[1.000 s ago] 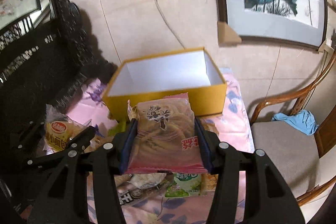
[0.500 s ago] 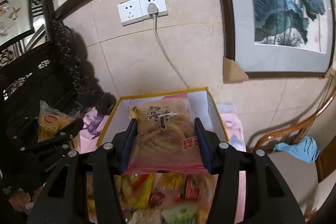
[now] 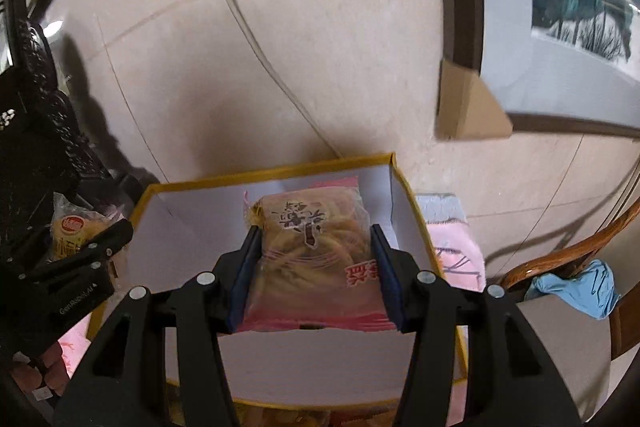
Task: Organize snacks
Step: 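Lower the pink-labelled bag into the yellow box and open the right gripper, then grasp the white nut pack with the left gripper while the right grasps a cracker bag, then lower the nut pack and cracker bag into the yellow box and release both, then grasp the jerky stick with the left gripper while the right grasps the green candy bag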
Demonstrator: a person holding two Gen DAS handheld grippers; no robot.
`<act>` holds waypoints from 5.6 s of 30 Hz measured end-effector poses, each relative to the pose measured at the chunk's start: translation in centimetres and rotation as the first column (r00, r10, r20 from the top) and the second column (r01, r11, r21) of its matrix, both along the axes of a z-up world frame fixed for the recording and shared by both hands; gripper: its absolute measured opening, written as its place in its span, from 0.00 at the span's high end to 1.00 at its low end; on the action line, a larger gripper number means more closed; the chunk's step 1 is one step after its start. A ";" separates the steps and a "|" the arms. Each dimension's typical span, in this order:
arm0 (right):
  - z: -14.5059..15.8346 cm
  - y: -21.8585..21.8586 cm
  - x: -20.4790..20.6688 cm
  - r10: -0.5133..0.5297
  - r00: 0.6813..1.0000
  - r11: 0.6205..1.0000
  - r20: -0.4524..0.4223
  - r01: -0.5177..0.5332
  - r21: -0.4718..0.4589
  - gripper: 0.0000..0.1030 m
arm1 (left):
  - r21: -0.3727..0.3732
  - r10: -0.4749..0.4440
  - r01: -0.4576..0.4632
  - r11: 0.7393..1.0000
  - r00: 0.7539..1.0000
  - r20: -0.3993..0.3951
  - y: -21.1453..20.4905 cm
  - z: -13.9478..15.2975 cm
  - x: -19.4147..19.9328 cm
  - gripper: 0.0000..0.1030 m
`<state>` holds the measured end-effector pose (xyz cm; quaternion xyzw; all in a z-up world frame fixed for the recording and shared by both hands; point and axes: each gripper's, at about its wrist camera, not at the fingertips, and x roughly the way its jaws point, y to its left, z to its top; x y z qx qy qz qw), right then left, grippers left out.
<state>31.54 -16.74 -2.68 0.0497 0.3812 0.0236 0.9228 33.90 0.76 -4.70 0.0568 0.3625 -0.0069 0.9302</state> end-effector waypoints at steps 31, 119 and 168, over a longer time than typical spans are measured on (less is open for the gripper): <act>-0.1 -2.0 -11.1 -0.038 0.994 0.998 -0.101 0.033 -0.055 0.01 | -0.066 0.061 -0.063 0.996 0.997 -0.042 4.6 -0.4 -10.8 0.02; 3.3 -0.1 -0.4 0.026 0.999 1.000 -0.039 -0.026 0.014 0.56 | -0.005 0.015 -0.015 1.000 0.999 -0.045 -0.5 2.3 -2.7 0.63; -12.8 1.1 -18.9 0.140 0.914 0.980 -0.381 -0.182 -0.078 0.11 | -0.082 -0.524 0.522 0.849 0.812 -0.258 -3.7 -15.7 -28.9 0.10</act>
